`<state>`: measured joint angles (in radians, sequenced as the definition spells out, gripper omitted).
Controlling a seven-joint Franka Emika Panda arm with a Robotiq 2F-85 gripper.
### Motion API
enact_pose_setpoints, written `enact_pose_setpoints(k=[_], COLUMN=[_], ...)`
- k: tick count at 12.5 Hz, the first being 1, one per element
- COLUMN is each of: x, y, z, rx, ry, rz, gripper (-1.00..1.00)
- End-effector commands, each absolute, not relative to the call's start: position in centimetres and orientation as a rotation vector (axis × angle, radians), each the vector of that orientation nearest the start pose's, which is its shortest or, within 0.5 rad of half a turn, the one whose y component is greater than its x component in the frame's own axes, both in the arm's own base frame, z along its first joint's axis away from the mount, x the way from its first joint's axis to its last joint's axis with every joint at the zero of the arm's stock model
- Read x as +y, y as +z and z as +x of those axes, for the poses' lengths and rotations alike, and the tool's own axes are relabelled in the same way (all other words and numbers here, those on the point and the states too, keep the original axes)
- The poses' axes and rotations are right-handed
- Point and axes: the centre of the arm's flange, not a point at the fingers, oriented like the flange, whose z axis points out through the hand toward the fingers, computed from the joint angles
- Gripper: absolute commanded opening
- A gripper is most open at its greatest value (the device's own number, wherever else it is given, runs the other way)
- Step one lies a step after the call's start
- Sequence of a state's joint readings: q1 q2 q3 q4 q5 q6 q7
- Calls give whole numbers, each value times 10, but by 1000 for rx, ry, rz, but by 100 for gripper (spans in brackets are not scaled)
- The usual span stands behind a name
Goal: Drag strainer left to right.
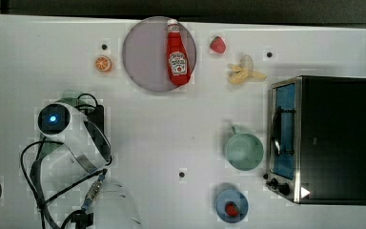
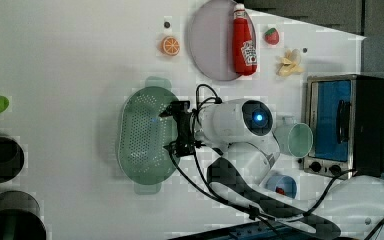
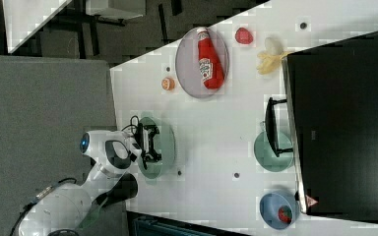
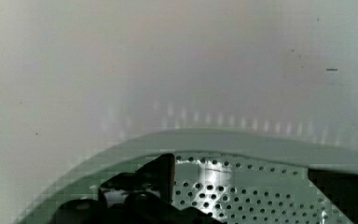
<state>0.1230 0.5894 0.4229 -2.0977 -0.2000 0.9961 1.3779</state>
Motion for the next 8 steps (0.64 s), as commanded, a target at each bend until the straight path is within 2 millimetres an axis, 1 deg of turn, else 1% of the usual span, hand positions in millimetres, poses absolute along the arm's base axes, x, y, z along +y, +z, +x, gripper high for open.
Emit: enact_pose_setpoints(k=[1,4,6,8], x=[307,291,281,266], y=[162,162,164,169], z=[482,489,486,485], rx=[2204,2236,2244,2265], ry=[189,165,155,141], rz=[-2271,-2252,-2254,-2243], gripper=[100,100,100,100])
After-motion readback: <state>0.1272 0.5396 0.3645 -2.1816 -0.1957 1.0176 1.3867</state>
